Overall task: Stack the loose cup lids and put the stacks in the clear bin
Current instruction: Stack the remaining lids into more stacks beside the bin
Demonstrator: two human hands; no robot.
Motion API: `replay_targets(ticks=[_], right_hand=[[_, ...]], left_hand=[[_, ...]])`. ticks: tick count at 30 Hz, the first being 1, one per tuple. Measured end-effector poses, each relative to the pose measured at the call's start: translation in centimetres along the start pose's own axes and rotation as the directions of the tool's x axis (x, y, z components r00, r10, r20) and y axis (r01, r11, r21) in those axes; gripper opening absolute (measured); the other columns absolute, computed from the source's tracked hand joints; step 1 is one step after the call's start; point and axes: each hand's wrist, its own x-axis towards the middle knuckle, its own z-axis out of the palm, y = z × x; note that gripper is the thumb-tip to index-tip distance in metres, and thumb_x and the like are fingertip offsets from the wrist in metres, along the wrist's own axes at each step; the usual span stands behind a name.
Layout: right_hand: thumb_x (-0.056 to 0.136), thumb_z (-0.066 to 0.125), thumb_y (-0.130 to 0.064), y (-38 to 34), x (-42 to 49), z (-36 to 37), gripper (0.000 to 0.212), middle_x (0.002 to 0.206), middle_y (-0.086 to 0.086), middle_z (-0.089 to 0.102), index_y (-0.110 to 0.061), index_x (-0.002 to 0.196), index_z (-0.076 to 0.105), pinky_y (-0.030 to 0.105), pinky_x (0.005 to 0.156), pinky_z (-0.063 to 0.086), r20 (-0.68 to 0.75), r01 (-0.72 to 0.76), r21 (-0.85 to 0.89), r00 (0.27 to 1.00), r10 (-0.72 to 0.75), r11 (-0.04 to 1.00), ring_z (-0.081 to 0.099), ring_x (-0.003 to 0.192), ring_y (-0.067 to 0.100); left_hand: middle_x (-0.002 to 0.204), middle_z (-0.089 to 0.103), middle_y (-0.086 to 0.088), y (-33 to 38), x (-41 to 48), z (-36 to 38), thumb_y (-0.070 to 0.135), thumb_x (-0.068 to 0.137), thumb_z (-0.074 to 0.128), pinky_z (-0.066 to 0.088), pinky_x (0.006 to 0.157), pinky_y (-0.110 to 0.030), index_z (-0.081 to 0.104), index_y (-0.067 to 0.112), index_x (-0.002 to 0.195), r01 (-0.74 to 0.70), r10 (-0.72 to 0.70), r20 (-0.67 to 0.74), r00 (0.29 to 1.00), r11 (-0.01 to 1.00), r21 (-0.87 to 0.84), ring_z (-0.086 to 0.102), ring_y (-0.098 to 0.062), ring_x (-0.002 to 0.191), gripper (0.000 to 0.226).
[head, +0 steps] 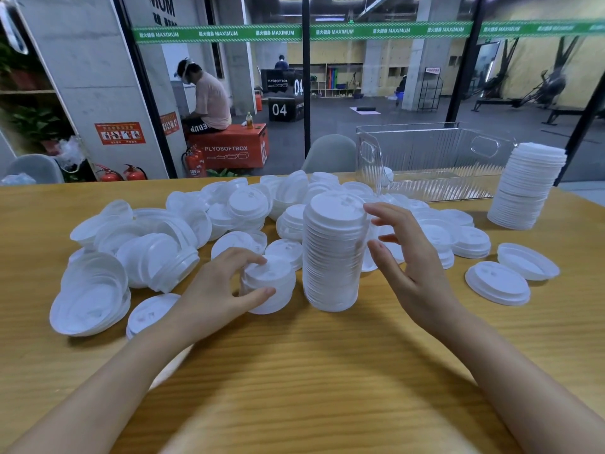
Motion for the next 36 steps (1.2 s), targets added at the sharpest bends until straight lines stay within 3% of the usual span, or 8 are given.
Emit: replay_targets(ticks=[6, 9, 12, 15, 20, 25, 30, 36], right_hand=[[0.099, 0.045, -0.035, 0.0, 0.0, 0.0, 0.036, 0.135, -0.009, 0.049, -0.032, 0.135, 0.044, 0.021, 0.098, 0.042, -0.005, 0.002, 0.000, 1.000, -0.002, 1.000, 0.049, 0.126, 0.013], [0.099, 0.045, -0.036, 0.0, 0.0, 0.0, 0.036, 0.135, -0.013, 0.048, -0.034, 0.135, 0.044, 0.019, 0.098, 0.041, -0.011, 0.001, -0.004, 1.000, -0.001, 1.000, 0.048, 0.126, 0.012], [0.099, 0.044, -0.037, -0.1, 0.0, 0.0, 0.036, 0.134, -0.014, 0.048, -0.034, 0.135, 0.043, 0.018, 0.098, 0.041, -0.012, -0.003, -0.006, 1.000, 0.003, 1.000, 0.048, 0.126, 0.011], [0.099, 0.044, -0.037, -0.2, 0.0, 0.0, 0.036, 0.135, -0.014, 0.048, -0.033, 0.135, 0.044, 0.016, 0.098, 0.040, -0.011, -0.002, -0.006, 1.000, 0.002, 1.000, 0.048, 0.126, 0.010], [0.099, 0.045, -0.037, -0.1, 0.0, 0.0, 0.036, 0.135, -0.013, 0.048, -0.034, 0.135, 0.043, 0.017, 0.098, 0.041, -0.004, -0.008, 0.001, 1.000, 0.008, 1.000, 0.048, 0.126, 0.010], [0.099, 0.045, -0.037, 0.0, 0.0, 0.0, 0.036, 0.135, -0.013, 0.048, -0.034, 0.135, 0.044, 0.020, 0.099, 0.043, -0.006, -0.004, -0.001, 1.000, 0.004, 1.000, 0.048, 0.127, 0.010], [0.099, 0.045, -0.037, 0.1, -0.1, 0.1, 0.040, 0.143, -0.008, 0.042, -0.034, 0.139, 0.042, 0.025, 0.100, 0.043, -0.041, 0.007, -0.005, 0.999, -0.007, 1.000, 0.046, 0.131, 0.019], [0.099, 0.044, -0.039, 0.1, -0.1, 0.0, 0.042, 0.144, -0.010, 0.041, -0.037, 0.141, 0.038, 0.030, 0.101, 0.044, -0.055, -0.005, -0.005, 0.998, 0.005, 1.000, 0.045, 0.132, 0.020]], left_hand=[[0.113, 0.061, 0.021, 0.7, 0.2, -0.1, 0.050, 0.074, 0.080, 0.035, 0.083, -0.001, 0.064, 0.034, 0.105, 0.036, -0.051, -0.110, 0.993, 0.990, -0.134, 0.051, 0.012, 0.106, 0.038], [0.112, 0.062, 0.025, 1.6, 0.8, -0.5, 0.068, 0.066, 0.068, 0.040, 0.089, -0.011, 0.066, 0.039, 0.108, 0.088, -0.144, -0.186, 0.972, 0.955, -0.282, 0.054, 0.009, 0.107, 0.051], [0.110, 0.064, 0.026, 2.7, 1.5, -0.8, 0.065, 0.065, 0.068, 0.046, 0.089, -0.019, 0.067, 0.043, 0.108, 0.108, -0.190, -0.177, 0.966, 0.914, -0.392, 0.058, 0.007, 0.106, 0.048], [0.115, 0.063, 0.021, 3.4, 2.0, -0.9, 0.055, 0.074, 0.076, 0.045, 0.089, -0.019, 0.066, 0.035, 0.112, 0.093, -0.164, -0.183, 0.969, 0.935, -0.342, 0.057, 0.004, 0.107, 0.045], [0.114, 0.056, 0.026, 1.6, 1.3, -0.1, 0.037, 0.080, 0.075, 0.041, 0.079, -0.005, 0.063, 0.028, 0.115, 0.132, -0.149, -0.116, 0.982, 0.982, -0.137, 0.051, 0.008, 0.103, 0.037], [0.119, 0.058, 0.016, 1.3, 1.2, -0.6, 0.048, 0.076, 0.071, 0.042, 0.092, -0.025, 0.064, 0.029, 0.115, 0.174, -0.201, -0.163, 0.966, 0.970, -0.168, 0.053, -0.006, 0.110, 0.044], [0.123, 0.060, 0.018, 4.6, 2.7, -1.9, 0.058, 0.079, 0.069, 0.036, 0.089, -0.007, 0.063, 0.028, 0.122, 0.004, -0.095, -0.302, 0.949, 0.958, -0.288, 0.051, 0.002, 0.116, 0.053], [0.124, 0.058, 0.024, 8.2, 4.8, -1.3, 0.064, 0.074, 0.059, 0.035, 0.098, -0.010, 0.060, 0.035, 0.120, -0.167, 0.126, -0.187, 0.974, 0.960, -0.224, 0.048, 0.004, 0.122, 0.054]])
